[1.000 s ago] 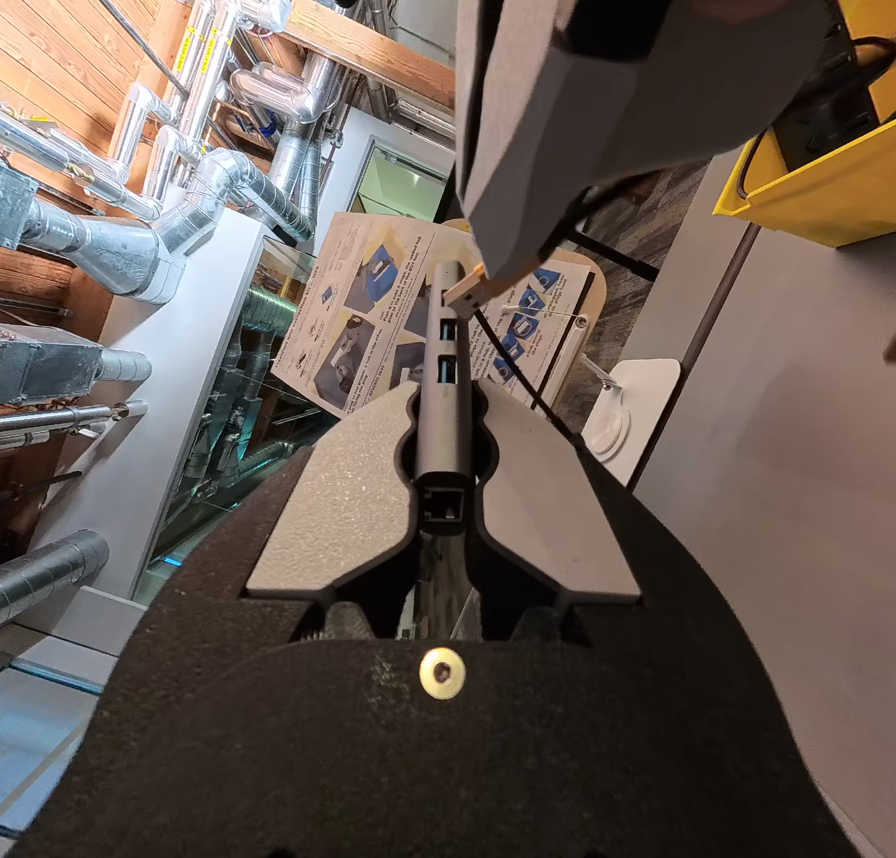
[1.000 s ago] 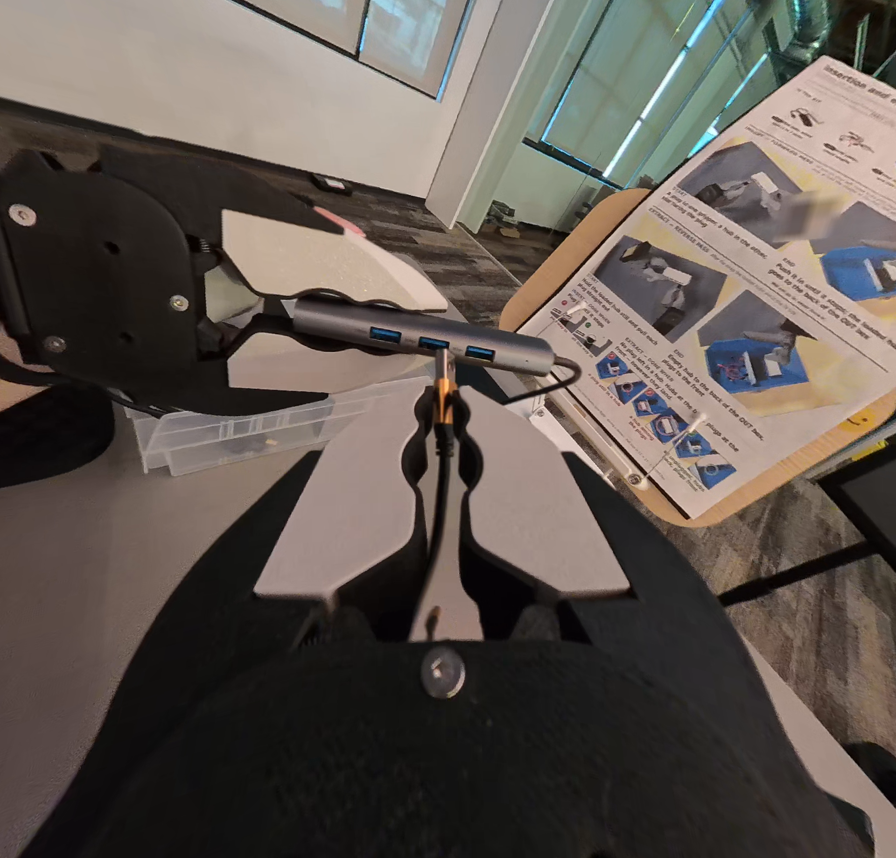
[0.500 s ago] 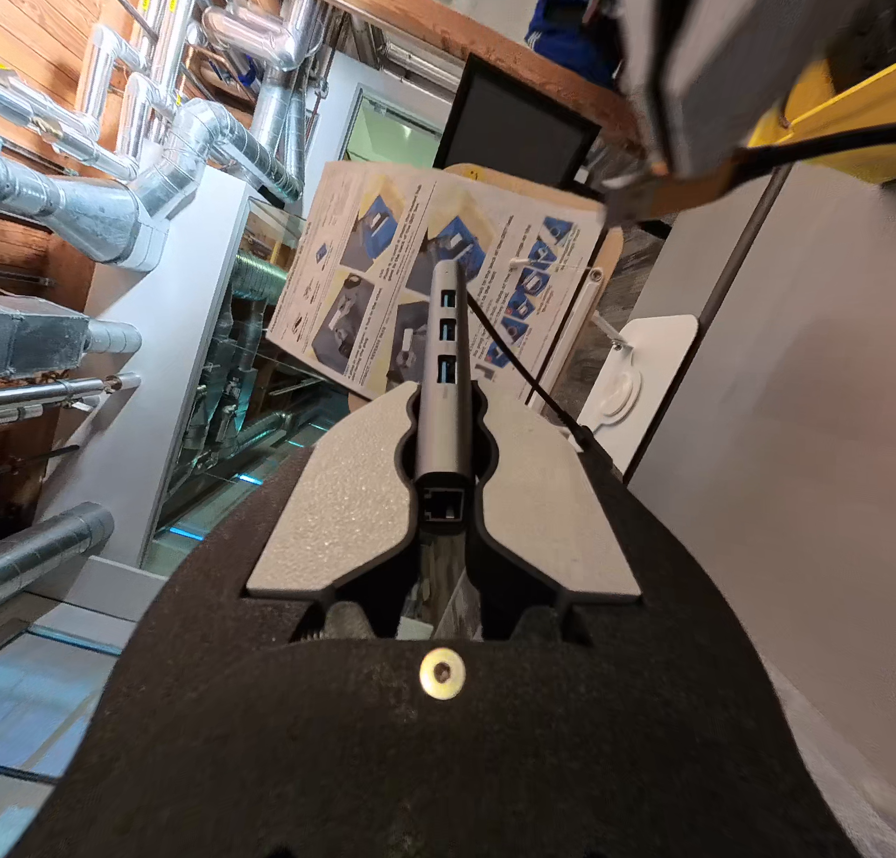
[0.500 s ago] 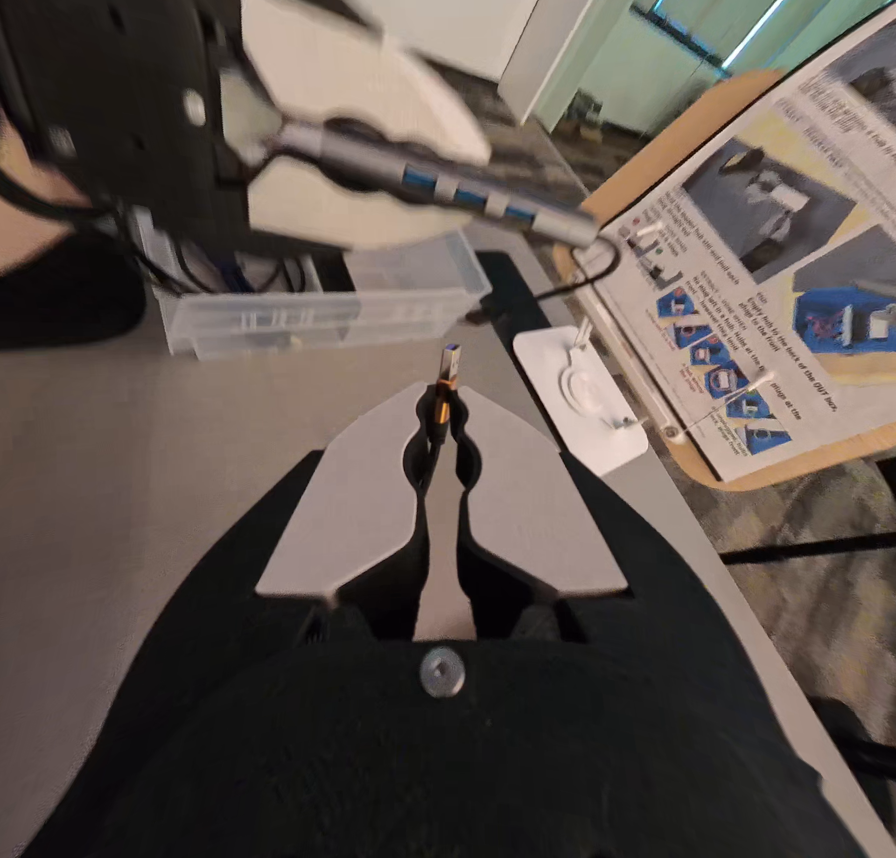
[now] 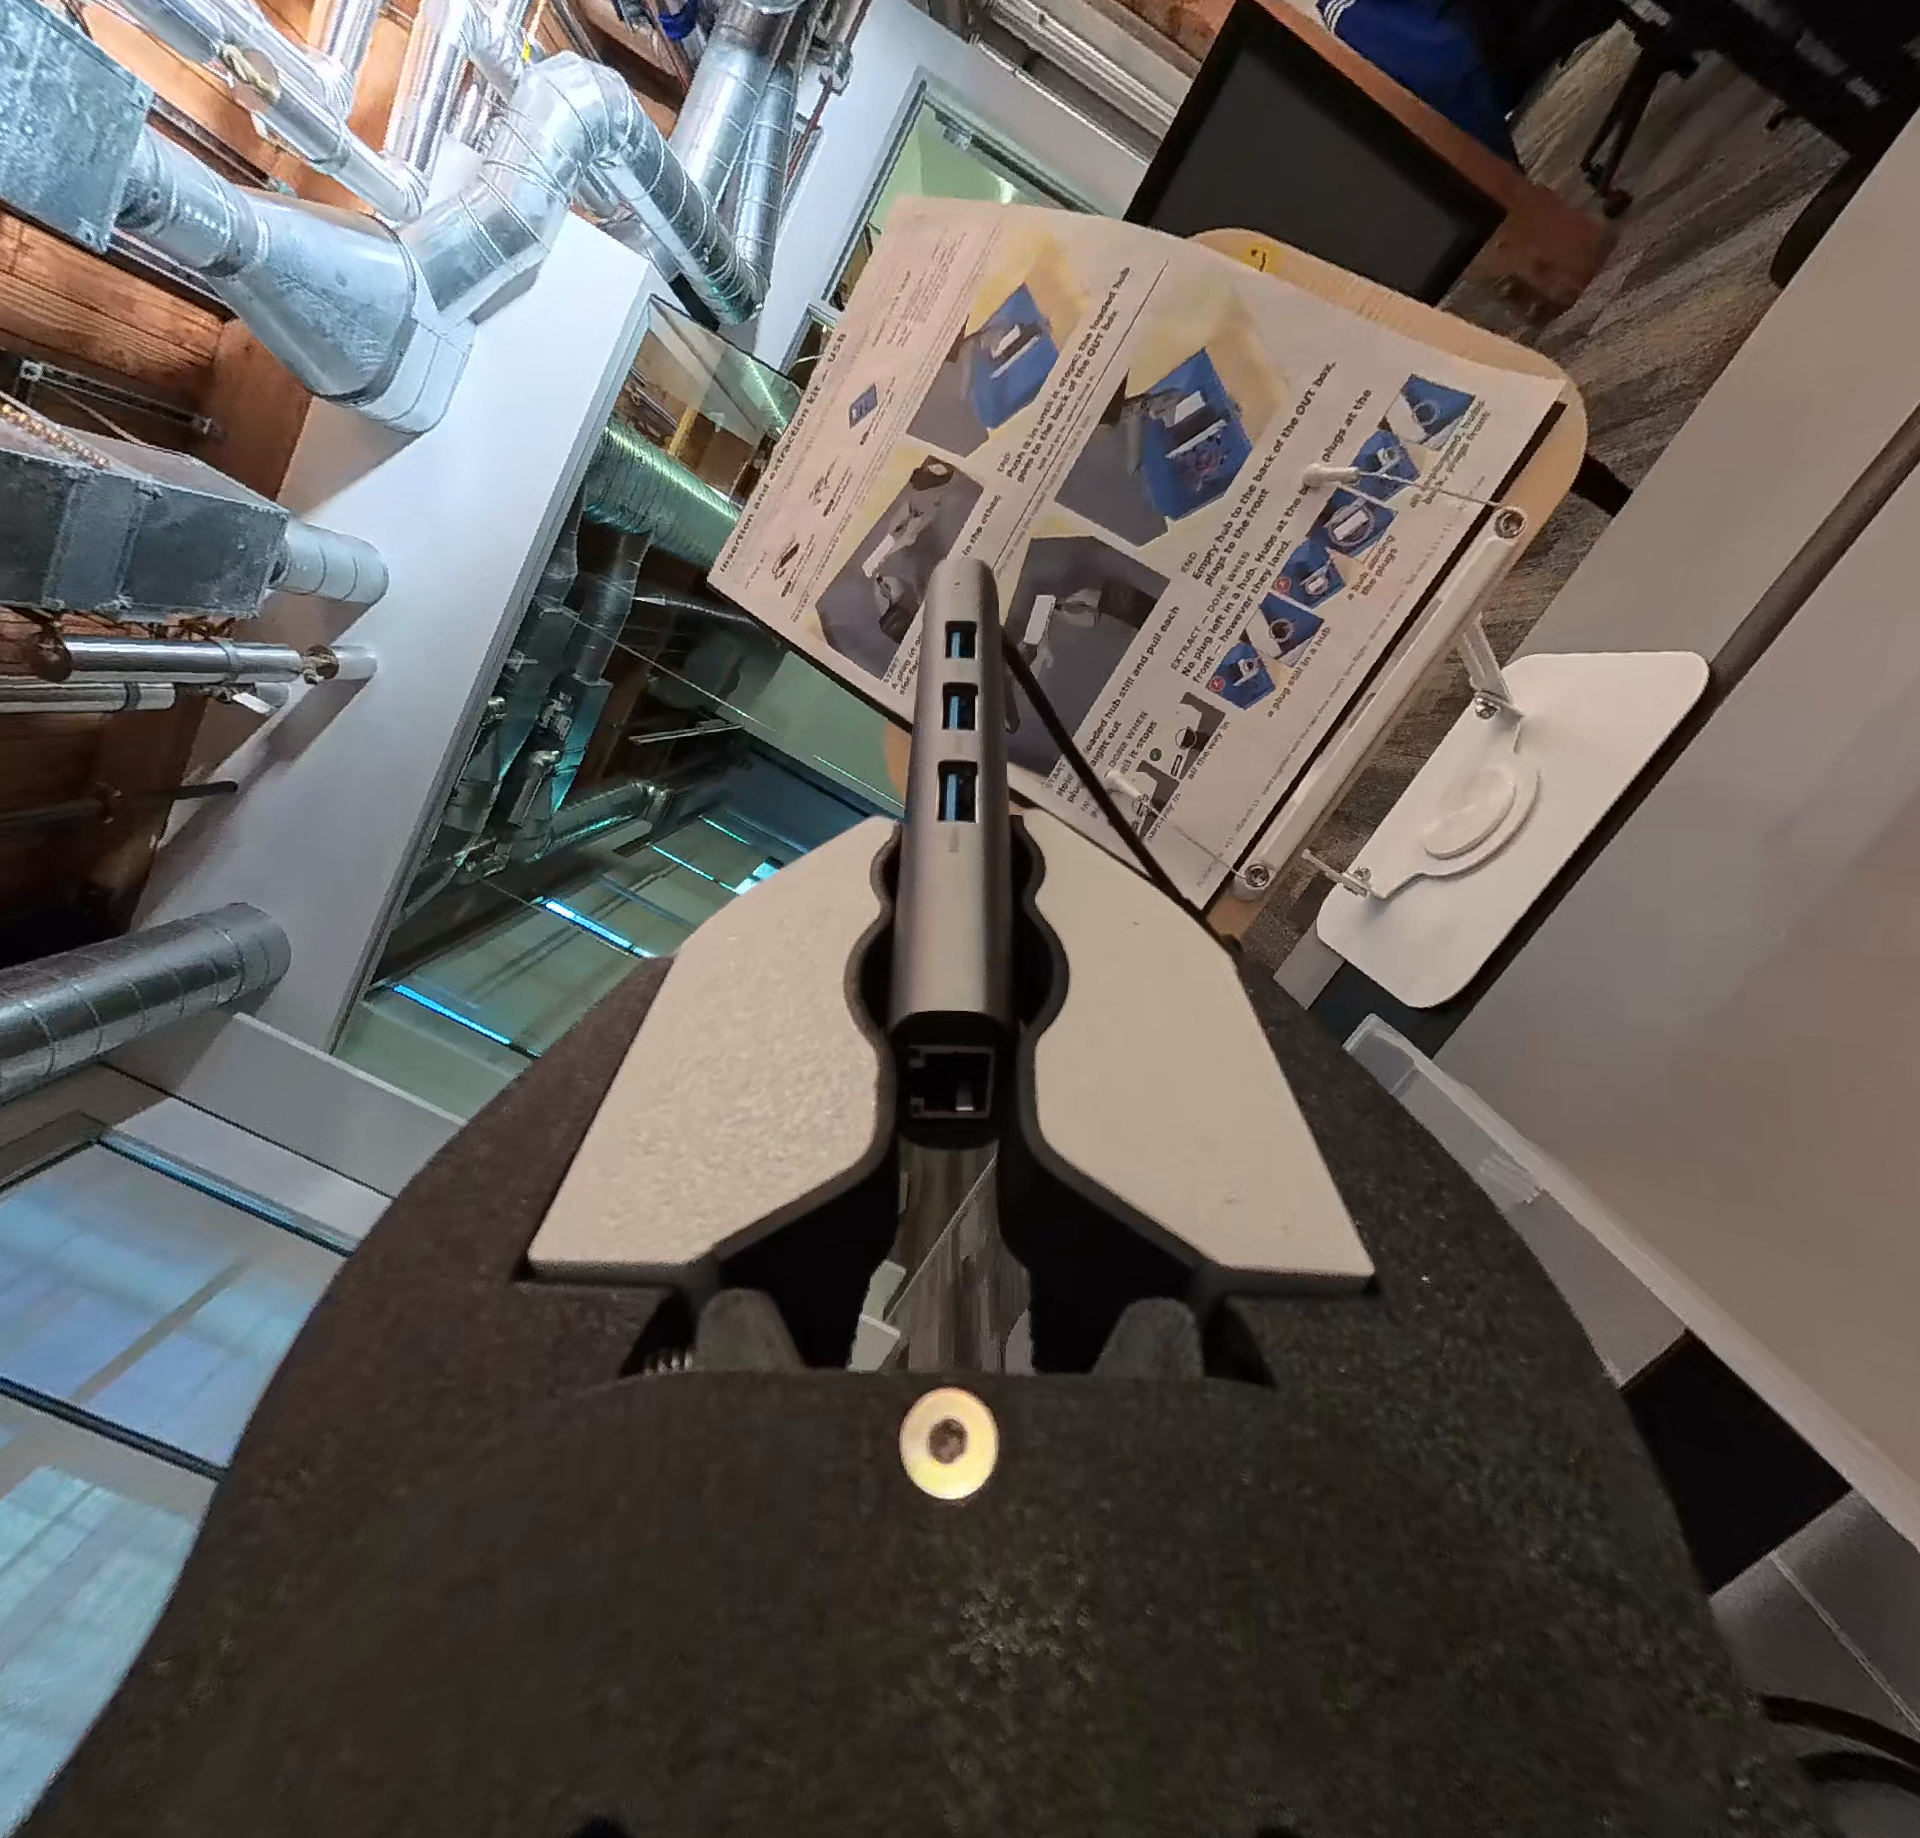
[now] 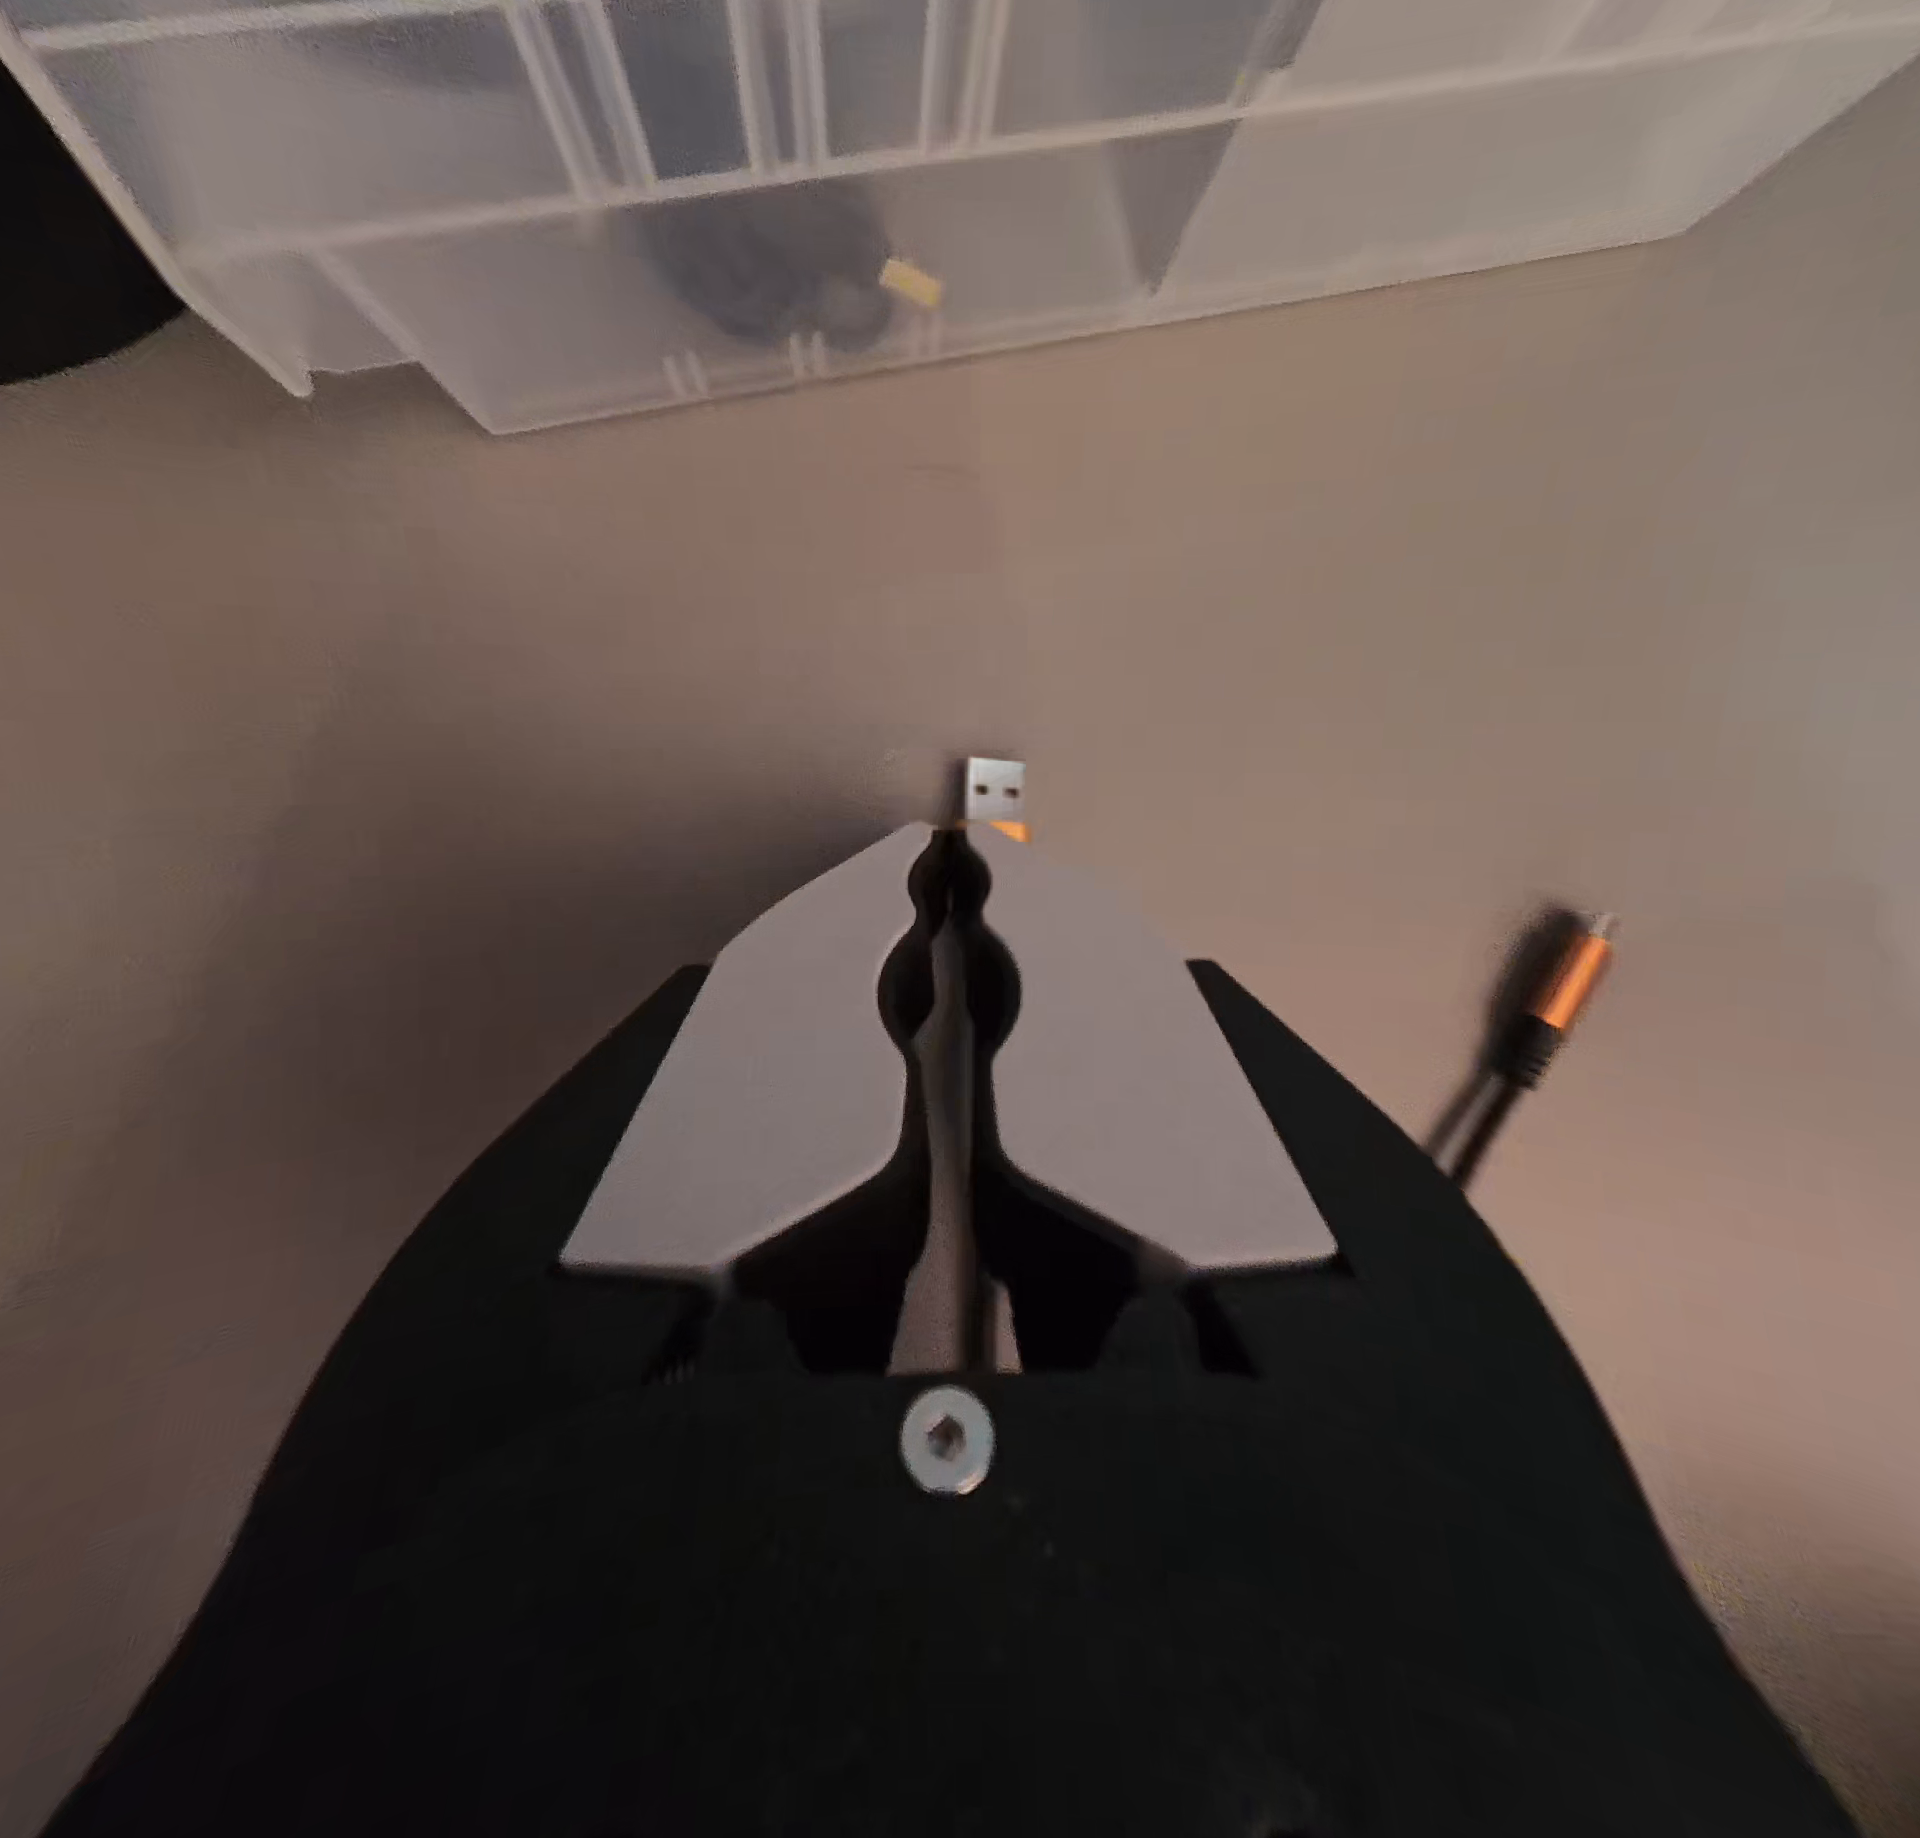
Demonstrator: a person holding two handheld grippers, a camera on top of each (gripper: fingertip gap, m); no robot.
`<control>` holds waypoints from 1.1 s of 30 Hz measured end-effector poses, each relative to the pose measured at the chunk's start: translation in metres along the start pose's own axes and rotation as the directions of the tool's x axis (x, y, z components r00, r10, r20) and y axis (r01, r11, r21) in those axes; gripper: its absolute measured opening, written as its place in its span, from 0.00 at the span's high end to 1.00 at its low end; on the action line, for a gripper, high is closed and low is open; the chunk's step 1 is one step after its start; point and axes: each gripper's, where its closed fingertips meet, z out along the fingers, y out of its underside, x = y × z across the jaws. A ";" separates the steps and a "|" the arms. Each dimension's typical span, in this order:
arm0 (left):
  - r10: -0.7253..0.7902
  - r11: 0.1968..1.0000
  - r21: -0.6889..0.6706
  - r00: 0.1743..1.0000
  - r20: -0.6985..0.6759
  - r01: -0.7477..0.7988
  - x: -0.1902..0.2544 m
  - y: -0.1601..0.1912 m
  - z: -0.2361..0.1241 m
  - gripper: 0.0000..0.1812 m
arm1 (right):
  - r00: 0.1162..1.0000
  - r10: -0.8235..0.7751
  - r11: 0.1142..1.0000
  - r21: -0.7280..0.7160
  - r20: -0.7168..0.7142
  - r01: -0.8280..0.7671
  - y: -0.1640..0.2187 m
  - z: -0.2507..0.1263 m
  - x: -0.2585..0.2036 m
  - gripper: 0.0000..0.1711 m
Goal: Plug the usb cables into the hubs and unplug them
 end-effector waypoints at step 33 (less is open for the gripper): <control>0.021 0.998 0.053 0.999 -0.044 -0.019 0.013 -0.015 -0.001 0.91 | 0.991 0.119 0.967 0.219 0.067 -0.131 0.000 -0.024 0.019 0.95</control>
